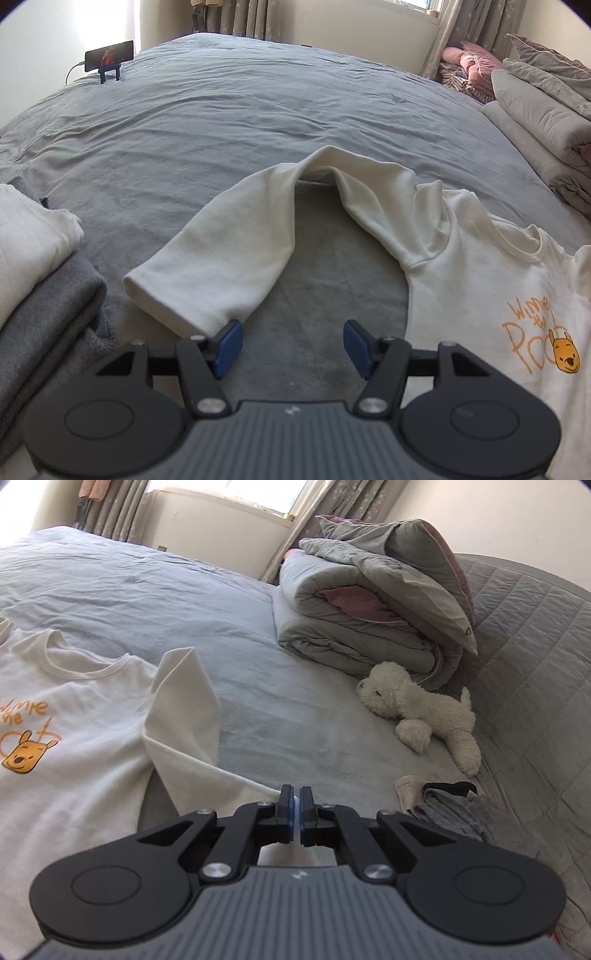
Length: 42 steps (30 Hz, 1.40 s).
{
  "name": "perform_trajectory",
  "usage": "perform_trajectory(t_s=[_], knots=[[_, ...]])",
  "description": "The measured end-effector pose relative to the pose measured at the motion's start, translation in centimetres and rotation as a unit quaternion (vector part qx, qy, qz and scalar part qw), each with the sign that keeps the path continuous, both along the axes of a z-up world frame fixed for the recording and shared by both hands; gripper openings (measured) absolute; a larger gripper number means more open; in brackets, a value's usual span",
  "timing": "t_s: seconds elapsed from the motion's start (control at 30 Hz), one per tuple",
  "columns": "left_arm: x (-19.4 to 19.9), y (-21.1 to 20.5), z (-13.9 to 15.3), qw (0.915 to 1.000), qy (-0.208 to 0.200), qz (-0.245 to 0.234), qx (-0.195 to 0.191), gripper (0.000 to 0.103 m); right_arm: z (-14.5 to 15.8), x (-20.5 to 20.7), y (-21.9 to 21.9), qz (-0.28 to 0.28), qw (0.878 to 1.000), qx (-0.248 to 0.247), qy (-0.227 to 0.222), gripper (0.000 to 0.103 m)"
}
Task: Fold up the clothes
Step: 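Pull the sleeve with the right gripper across the shirt body, then grasp the white sleeve cuff with the left gripper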
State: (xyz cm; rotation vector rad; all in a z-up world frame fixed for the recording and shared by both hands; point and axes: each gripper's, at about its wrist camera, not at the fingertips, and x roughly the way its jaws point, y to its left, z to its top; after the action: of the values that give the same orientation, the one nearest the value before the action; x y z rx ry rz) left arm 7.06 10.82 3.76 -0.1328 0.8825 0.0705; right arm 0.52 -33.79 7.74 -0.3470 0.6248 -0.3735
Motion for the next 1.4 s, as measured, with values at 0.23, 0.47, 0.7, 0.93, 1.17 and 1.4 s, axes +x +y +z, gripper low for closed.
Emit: perform_trajectory(t_s=[0.23, 0.47, 0.7, 0.93, 1.17, 1.4], knots=[[0.9, 1.3, 0.2, 0.9994, -0.012, -0.001, 0.031, 0.052, 3.9, 2.9, -7.2, -0.086, 0.995, 0.021, -0.052, 0.001], [1.8, 2.8, 0.5, 0.9984, -0.024, 0.009, 0.05, 0.05, 4.0, 5.0, -13.7, -0.221, 0.965, 0.088, -0.111, 0.001], [2.1, 3.5, 0.3, 0.9987, -0.017, 0.015, 0.047, 0.05, -2.2, 6.9, -15.6, -0.278, 0.95, 0.106, -0.092, 0.001], [2.1, 3.8, 0.5, 0.9991, -0.016, 0.019, 0.034, 0.051, 0.4, 4.8, -15.1, -0.244, 0.955, 0.121, -0.122, 0.012], [1.5, 4.0, 1.5, 0.9994, -0.023, 0.007, 0.024, 0.074, 2.9, 3.8, -10.8, -0.159, 0.961, 0.202, -0.102, 0.012], [-0.3, 3.6, 2.2, 0.9928, -0.052, -0.054, 0.094, 0.085, 4.8, 0.4, -1.4, -0.015, 0.954, 0.29, -0.074, 0.013]])
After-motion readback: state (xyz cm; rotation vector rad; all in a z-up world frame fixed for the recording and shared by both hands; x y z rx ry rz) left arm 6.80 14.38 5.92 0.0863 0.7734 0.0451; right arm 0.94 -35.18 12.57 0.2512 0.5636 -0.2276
